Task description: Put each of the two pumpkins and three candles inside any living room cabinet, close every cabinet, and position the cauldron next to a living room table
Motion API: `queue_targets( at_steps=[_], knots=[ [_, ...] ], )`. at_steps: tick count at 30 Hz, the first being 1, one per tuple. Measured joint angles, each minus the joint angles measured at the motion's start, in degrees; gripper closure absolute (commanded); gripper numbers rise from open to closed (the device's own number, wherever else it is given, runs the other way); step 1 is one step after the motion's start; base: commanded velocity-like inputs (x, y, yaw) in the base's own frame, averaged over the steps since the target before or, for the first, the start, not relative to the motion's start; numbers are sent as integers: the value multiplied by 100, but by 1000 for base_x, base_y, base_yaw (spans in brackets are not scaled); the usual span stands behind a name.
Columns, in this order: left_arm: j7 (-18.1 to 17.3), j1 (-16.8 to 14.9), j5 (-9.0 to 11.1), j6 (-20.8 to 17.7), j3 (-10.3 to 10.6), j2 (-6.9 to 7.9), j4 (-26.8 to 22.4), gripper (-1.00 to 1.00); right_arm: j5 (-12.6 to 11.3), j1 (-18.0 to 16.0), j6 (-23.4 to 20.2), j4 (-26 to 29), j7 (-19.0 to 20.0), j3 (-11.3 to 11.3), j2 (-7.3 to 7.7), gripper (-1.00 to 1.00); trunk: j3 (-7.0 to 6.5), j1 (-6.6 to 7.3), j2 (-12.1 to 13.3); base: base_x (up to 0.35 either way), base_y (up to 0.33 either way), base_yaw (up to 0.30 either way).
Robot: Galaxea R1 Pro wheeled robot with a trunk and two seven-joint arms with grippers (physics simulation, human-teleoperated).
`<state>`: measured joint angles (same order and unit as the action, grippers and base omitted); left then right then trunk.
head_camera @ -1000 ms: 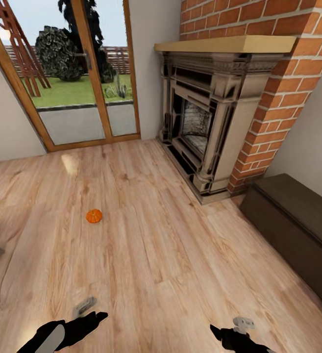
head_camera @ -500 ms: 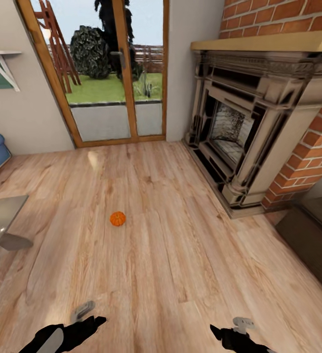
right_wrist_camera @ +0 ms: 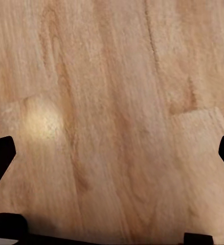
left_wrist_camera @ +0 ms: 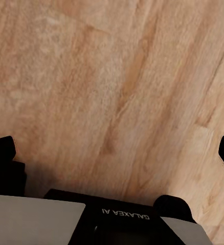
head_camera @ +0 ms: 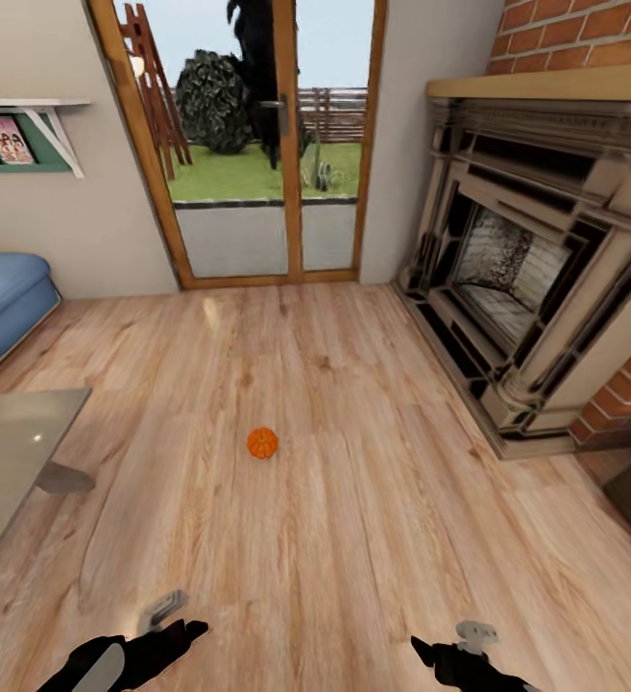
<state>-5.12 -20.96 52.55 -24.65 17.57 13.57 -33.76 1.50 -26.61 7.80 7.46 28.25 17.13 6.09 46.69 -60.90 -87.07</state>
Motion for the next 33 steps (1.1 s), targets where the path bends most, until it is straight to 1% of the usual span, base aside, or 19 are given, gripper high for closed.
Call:
queue_targets(
  at_steps=[5, 13, 27, 33],
  knots=[
    [0, 0, 0, 1, -4, 0, 0, -100, -4, 0, -5, 5, 41, 5, 4, -100, 0, 0, 0, 293, 190, 248],
    [-1, -4, 0, 6, -2, -3, 2, -100, -15, 2, -14, 10, 51, 12, 6, -100, 0, 0, 0, 300, 166, 39],
    [-3, -1, -9, 11, 4, -7, 4, -100, -7, 2, 24, 0, 3, 7, 5, -100, 0, 0, 0, 334, -8, 1],
    [-3, -3, -9, 11, 4, -2, 4, -100, -35, 2, 26, 14, 45, 15, 11, -100, 0, 0, 0, 336, -1, 0]
  ],
)
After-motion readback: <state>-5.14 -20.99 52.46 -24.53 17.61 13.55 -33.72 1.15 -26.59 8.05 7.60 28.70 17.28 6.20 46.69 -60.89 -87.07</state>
